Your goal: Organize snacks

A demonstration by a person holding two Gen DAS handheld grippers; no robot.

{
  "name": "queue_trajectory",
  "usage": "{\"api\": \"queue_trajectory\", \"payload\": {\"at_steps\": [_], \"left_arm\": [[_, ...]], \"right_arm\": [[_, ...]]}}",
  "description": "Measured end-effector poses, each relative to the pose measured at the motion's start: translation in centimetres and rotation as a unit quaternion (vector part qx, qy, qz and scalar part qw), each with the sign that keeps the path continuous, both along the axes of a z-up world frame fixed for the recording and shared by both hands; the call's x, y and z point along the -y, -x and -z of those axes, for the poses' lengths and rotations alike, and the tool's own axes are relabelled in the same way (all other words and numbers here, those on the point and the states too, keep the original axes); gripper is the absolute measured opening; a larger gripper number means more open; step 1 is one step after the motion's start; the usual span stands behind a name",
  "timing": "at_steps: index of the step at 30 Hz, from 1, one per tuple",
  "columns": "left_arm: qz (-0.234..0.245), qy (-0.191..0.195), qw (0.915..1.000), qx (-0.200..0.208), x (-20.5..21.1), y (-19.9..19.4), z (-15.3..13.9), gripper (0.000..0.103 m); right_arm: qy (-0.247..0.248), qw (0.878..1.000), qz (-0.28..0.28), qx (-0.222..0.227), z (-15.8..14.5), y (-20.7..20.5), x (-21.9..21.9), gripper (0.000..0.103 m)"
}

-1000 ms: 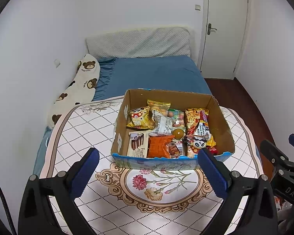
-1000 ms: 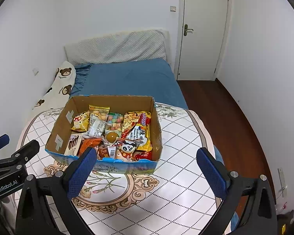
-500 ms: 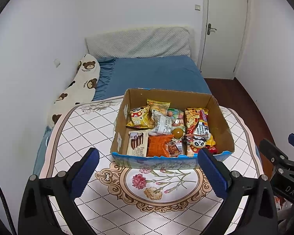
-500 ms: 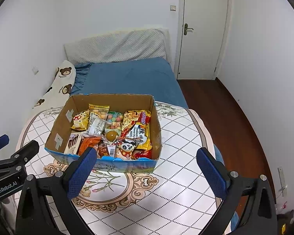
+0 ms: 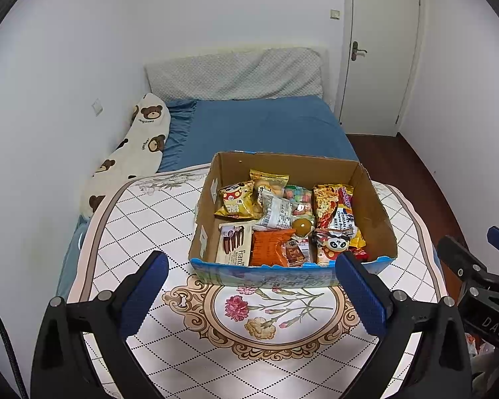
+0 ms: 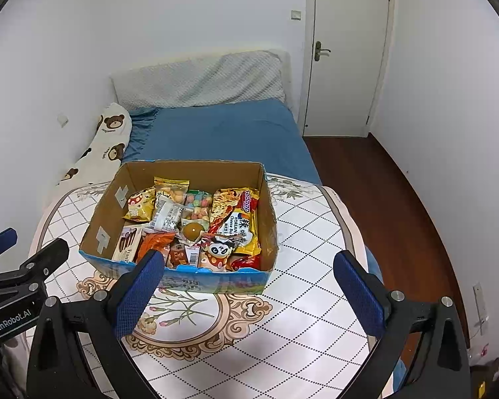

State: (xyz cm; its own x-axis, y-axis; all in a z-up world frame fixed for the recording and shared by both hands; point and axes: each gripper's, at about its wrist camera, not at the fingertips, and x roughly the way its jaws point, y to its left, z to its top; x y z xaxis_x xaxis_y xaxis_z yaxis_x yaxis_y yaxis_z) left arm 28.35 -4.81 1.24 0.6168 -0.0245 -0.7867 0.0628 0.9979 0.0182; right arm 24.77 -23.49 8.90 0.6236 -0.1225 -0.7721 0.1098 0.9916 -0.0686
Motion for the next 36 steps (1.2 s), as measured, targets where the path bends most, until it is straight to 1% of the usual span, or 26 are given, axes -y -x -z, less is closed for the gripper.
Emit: {"api": "queue_trajectory", "payload": {"at_steps": [25, 36], "left_arm": [[0.006, 0.000, 1.0000, 0.006, -0.03, 0.61, -0.81, 0.103], [0.007, 0.000, 1.0000, 0.005, 0.07, 0.71, -0.71, 0.103]], "right_arm": [[-0.007, 1.000, 0.002, 0.003, -0.46, 0.55, 0.33, 0.103], [-0.012, 1.000, 0.004, -0.001, -0.10, 0.79, 0.63, 0.103]]}}
